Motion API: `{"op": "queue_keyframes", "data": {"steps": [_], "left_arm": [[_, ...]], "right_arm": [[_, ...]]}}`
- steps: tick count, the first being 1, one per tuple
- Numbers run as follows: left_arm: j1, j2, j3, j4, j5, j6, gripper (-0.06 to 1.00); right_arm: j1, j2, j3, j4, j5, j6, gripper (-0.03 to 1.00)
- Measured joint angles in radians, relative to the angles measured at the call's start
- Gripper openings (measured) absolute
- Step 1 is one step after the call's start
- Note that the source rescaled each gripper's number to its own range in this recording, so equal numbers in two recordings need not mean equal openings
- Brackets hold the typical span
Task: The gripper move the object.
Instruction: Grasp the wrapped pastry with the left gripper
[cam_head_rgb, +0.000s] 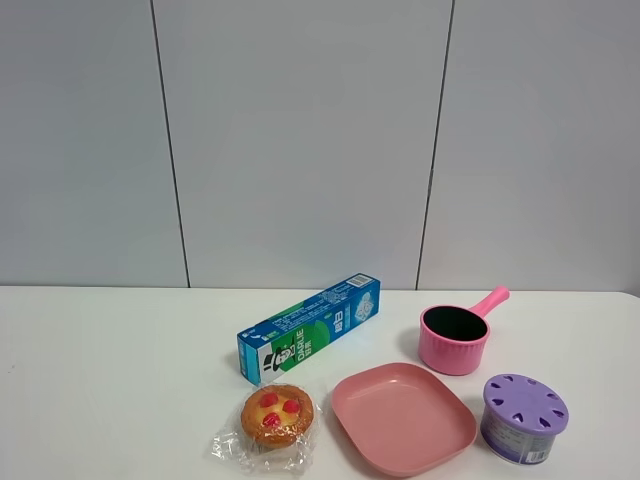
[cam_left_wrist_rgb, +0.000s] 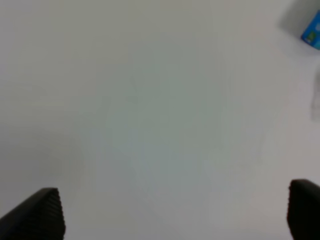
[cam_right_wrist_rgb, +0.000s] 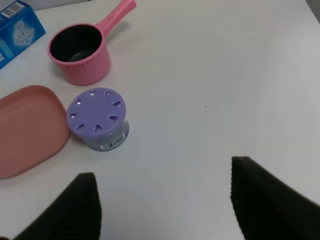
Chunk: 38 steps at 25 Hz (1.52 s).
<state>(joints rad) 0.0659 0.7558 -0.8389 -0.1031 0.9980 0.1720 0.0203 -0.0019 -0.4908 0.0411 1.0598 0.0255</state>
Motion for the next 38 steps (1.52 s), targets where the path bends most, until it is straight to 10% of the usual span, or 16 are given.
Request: {"op": "queue_keyframes", "data": {"steps": [20, 38], "left_arm": [[-0.029, 0.313, -0.185, -0.004, -0.007, 0.091, 0.78], [-0.635, 0.608, -0.322, -0.023, -0.112, 0.109, 0.78]], "right_arm": [[0.0, 0.0, 0.0, 0.0, 0.0, 0.0, 1.0], [0.0, 0.0, 0.0, 0.0, 0.0, 0.0, 1.0]]}}
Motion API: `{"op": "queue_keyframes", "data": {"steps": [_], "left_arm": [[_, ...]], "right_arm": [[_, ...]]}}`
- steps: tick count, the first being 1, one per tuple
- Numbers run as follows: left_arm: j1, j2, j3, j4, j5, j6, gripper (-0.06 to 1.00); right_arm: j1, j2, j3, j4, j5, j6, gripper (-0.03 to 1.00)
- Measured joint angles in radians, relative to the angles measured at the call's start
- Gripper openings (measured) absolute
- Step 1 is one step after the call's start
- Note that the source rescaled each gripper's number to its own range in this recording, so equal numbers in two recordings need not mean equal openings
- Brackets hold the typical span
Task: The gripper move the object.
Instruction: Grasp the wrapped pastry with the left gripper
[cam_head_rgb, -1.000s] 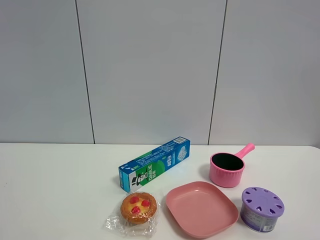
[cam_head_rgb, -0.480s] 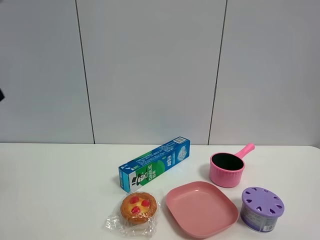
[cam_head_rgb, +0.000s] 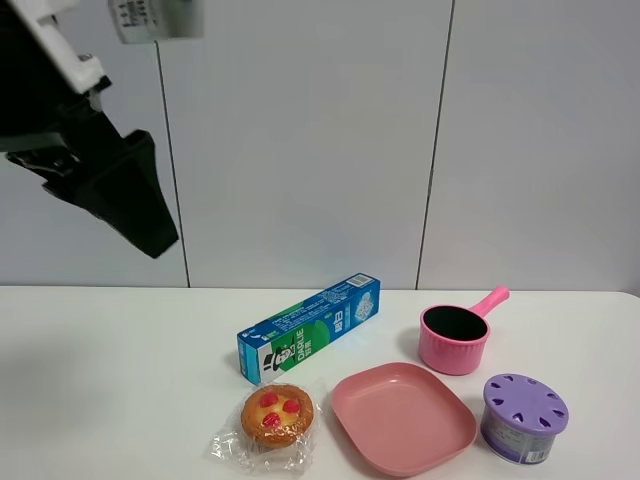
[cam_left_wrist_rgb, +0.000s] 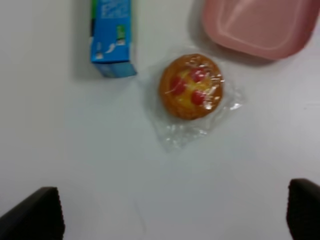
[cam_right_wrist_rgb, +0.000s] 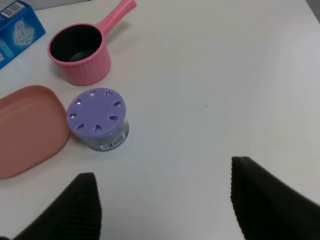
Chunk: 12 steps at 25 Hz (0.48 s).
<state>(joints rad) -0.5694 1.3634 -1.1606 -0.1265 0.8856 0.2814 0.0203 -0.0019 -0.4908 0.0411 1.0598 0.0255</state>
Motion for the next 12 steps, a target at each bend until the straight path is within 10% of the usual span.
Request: {"op": "queue_keyframes", "data": {"steps": [12], "left_arm": [[-0.089, 0.147, 0.0, -0.018, -0.04, 0.001, 0.78]], "right_arm": [[0.0, 0.0, 0.0, 0.0, 0.0, 0.0, 1.0]]}}
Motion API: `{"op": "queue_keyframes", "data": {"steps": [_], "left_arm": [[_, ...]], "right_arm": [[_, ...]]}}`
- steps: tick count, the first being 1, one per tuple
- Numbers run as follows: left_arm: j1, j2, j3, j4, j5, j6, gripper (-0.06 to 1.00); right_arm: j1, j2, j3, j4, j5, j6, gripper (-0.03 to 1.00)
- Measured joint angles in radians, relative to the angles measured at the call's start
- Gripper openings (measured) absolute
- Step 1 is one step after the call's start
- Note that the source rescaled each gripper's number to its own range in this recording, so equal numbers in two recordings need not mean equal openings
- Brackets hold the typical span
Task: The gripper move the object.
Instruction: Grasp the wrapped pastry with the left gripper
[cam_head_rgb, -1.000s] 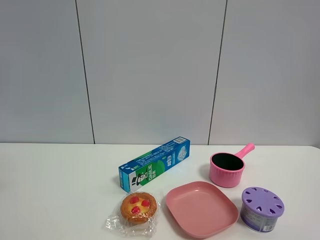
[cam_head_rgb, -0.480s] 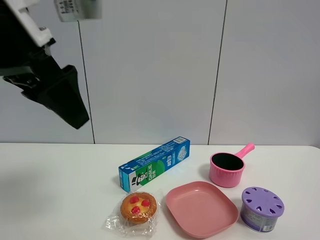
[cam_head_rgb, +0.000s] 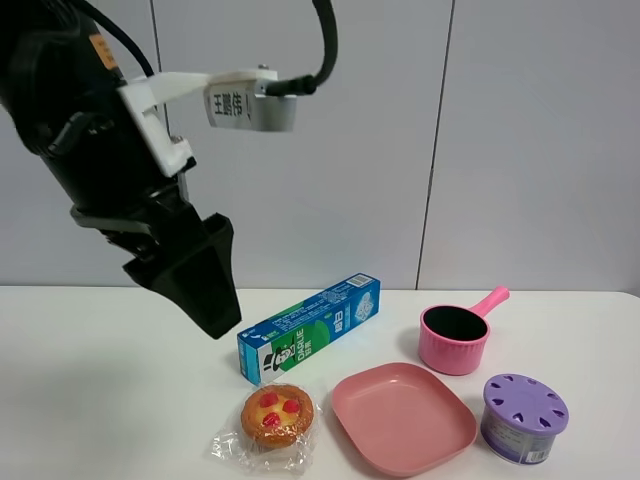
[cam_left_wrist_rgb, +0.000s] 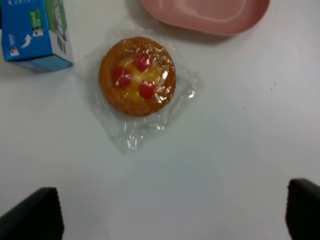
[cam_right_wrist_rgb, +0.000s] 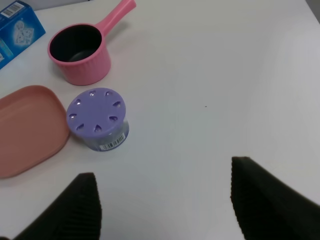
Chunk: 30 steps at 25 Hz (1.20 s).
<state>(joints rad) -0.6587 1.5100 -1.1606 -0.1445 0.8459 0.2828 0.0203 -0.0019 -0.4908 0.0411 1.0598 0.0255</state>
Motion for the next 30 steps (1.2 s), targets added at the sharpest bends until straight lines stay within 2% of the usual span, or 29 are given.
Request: {"op": "queue_keyframes", "data": {"steps": [11, 19, 27, 30], "left_arm": [[0.0, 0.155, 0.0, -0.001, -0.169, 0.0, 0.78], [0.0, 0.29, -0.001, 0.005, -0.22, 0.017, 0.78], [0.0, 0.312, -0.001, 0.005, -0.293, 0.021, 0.78], [0.0, 0.329, -0.028, -0.003, -0.294, 0.021, 0.72]], "right_arm": [[0.0, 0.0, 0.0, 0.0, 0.0, 0.0, 1.0], [0.0, 0.0, 0.0, 0.0, 0.0, 0.0, 1.0], [0.0, 0.0, 0.0, 0.0, 0.0, 0.0, 1.0], [0.0, 0.0, 0.0, 0.0, 0.0, 0.0, 1.0]]}}
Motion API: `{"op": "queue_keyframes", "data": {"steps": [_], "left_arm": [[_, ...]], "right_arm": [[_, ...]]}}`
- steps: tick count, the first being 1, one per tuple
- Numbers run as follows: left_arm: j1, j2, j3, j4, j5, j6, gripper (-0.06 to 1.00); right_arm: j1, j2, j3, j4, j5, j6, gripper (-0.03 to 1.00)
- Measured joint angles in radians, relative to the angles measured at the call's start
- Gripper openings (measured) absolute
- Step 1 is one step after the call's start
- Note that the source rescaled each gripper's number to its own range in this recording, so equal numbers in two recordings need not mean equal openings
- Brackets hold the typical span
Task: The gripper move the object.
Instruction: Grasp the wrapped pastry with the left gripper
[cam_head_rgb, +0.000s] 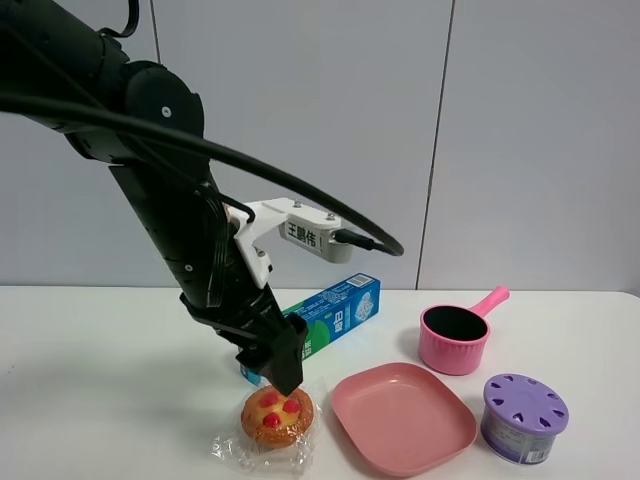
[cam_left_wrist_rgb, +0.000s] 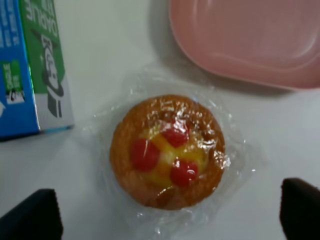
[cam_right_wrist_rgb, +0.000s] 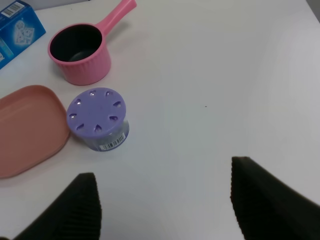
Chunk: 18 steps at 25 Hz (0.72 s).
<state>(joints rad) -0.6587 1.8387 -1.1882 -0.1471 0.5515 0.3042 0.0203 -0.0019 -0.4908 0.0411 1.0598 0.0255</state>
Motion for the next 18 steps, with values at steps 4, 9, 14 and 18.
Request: {"op": "queue_keyframes", "data": {"steps": [4, 9, 14, 18], "left_arm": [[0.0, 0.049, -0.064, -0.004, 0.044, 0.0, 0.66], [0.0, 0.09, -0.09, -0.004, 0.07, 0.0, 0.65], [0.0, 0.159, -0.09, -0.004, 0.093, 0.0, 0.65], [0.0, 0.179, -0.09, -0.004, 0.087, 0.0, 0.65]], "right_arm": [[0.0, 0.0, 0.0, 0.0, 0.0, 0.0, 1.0], [0.0, 0.0, 0.0, 0.0, 0.0, 0.0, 1.0], [0.0, 0.0, 0.0, 0.0, 0.0, 0.0, 1.0], [0.0, 0.0, 0.0, 0.0, 0.0, 0.0, 1.0]]}}
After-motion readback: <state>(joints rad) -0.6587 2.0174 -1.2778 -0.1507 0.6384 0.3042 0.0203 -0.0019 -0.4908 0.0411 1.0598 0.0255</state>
